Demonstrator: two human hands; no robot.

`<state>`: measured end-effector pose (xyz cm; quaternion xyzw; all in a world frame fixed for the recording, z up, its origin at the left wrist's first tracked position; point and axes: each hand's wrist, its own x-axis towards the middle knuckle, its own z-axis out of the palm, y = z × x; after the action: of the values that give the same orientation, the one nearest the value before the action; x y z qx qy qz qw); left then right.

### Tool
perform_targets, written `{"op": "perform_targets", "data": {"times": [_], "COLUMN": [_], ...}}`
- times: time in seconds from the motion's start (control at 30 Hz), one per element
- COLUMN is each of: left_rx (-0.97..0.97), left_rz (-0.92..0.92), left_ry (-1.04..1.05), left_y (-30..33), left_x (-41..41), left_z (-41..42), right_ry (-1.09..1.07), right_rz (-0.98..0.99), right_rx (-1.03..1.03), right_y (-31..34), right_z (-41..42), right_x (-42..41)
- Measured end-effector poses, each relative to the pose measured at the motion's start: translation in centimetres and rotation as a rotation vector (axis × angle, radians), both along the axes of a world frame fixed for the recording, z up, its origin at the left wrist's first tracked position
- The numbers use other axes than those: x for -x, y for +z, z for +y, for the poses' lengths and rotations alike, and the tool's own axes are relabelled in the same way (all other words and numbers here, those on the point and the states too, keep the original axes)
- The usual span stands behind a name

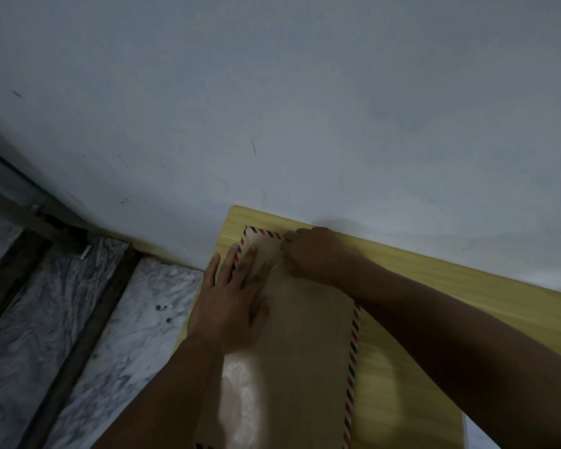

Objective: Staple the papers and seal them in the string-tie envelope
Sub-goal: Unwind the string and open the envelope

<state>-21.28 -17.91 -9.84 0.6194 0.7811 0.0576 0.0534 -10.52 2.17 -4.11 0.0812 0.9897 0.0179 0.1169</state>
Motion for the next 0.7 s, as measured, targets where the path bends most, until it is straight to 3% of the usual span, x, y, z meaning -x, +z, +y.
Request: {"op": "perform_targets", "data": {"times": [0.13, 0.3, 0.47, 0.6, 0.7], "left_rx": [0.000, 0.014, -0.018, -0.032, -0.040], "left_rz": [0.021, 0.033, 0.007, 0.013, 0.006], "left_ry": [0.000, 0.001, 0.000, 0.000, 0.003], "left_y": [-0.1, -0.1, -0.2, -0.2, -0.4], "left_x": [0.0, 0.0, 0.0, -0.1, 0.0], "left_z": [-0.1, -0.2, -0.1, -0.3, -0.2], "right_ry": [-0.446, -0.809, -0.940, -1.077, -1.072], "right_rz": [0.170, 0.439, 0.646, 0.692, 0.662], "right_rx": [0.390, 0.658, 0.809, 1.031, 0.953], "right_y": [-0.4, -1.1, -0.8, -0.7, -0.6], "right_z": [0.0, -1.2, -1.0, -0.3, 0.4], "right_x": [-1.1, -2.2, -2.6, -2.3, -2.8]}}
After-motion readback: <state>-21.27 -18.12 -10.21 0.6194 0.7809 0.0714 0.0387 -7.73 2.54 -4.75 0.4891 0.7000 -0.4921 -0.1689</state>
